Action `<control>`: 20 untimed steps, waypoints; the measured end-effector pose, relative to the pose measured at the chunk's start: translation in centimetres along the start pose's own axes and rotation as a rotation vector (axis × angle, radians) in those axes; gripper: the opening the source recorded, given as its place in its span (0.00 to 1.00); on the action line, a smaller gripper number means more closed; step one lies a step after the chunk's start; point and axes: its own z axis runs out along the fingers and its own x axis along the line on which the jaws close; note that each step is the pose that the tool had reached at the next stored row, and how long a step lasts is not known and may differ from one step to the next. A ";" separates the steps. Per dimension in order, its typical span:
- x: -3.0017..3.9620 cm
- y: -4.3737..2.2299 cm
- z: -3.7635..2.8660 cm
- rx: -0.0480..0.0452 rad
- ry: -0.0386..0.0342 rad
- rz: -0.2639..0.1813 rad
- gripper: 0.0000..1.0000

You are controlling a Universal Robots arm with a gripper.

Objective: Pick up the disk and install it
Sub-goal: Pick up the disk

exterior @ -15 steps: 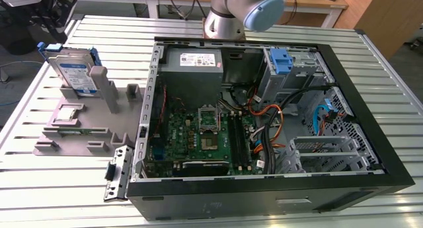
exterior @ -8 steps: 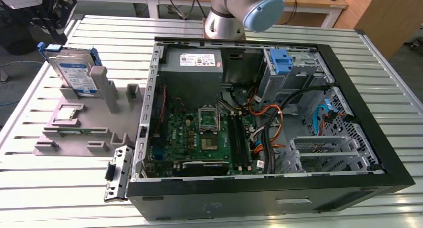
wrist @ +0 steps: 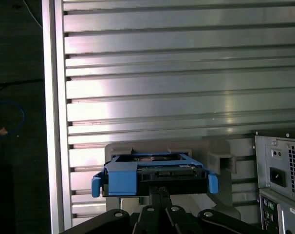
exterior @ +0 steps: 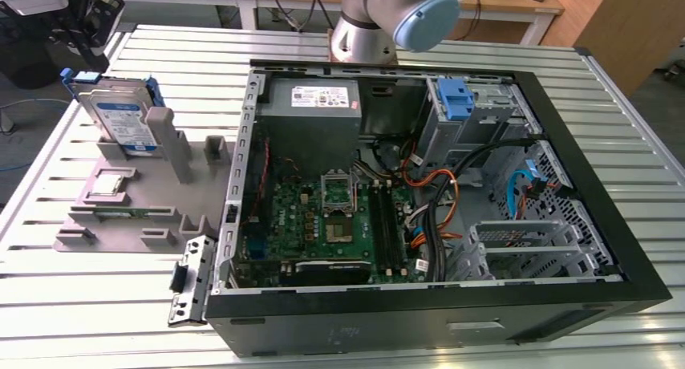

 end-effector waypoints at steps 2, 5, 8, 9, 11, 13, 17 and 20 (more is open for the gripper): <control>0.00 0.00 0.00 0.0000 0.0000 0.000 0.10; 0.00 0.00 0.00 0.0000 0.0000 0.000 0.10; 0.00 0.00 0.01 -0.0005 0.0006 -0.014 0.10; 0.01 0.00 0.00 -0.0007 0.0012 -0.026 0.10; 0.00 0.00 0.01 -0.0017 0.0026 -0.058 0.10; 0.00 0.00 0.02 -0.0027 0.0041 -0.092 0.10; 0.00 0.00 0.01 -0.0034 0.0055 -0.118 0.10; 0.00 0.00 0.01 -0.0034 0.0054 -0.118 0.10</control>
